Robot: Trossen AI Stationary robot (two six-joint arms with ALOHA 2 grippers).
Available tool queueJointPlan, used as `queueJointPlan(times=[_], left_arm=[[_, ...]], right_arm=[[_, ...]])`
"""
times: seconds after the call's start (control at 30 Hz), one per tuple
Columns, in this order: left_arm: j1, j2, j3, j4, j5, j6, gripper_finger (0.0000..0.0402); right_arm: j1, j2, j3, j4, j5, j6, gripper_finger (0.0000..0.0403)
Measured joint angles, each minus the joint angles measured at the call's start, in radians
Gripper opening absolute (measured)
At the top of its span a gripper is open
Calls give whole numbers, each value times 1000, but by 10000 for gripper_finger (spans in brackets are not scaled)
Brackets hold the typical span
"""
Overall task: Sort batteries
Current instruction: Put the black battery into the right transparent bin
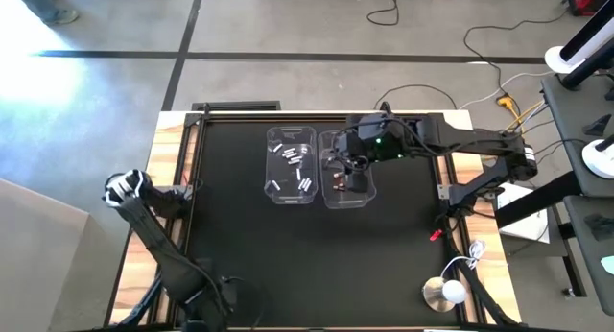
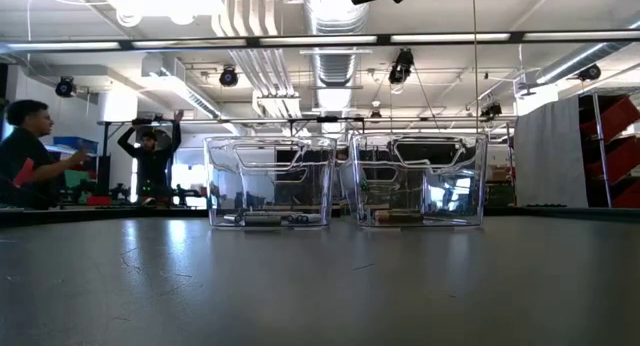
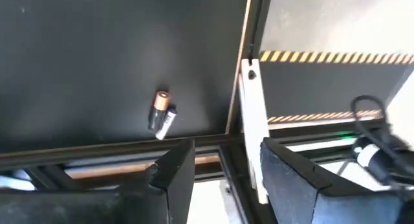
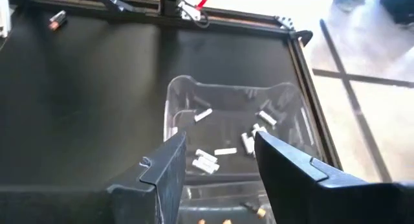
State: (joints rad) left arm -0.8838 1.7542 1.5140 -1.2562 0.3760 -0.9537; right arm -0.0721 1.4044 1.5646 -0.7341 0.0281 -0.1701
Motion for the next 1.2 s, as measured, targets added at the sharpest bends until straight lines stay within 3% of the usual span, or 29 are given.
queueJointPlan(times=[0.17,0.3,0.57,0.93,1.2], left_arm=[[0,35,-64,27,-3,61,154],[-20,34,-168,61,-71,61,154],[-118,32,-306,254,-53,155,154],[-162,31,-431,325,-105,130,154],[-163,31,-457,437,-132,98,154]], right_arm=[[34,-1,0,-25,0,43,170],[56,-8,0,-34,-1,106,167],[102,-79,0,-85,-1,245,178],[116,-143,1,-81,10,318,160],[116,-146,1,-81,25,335,157]])
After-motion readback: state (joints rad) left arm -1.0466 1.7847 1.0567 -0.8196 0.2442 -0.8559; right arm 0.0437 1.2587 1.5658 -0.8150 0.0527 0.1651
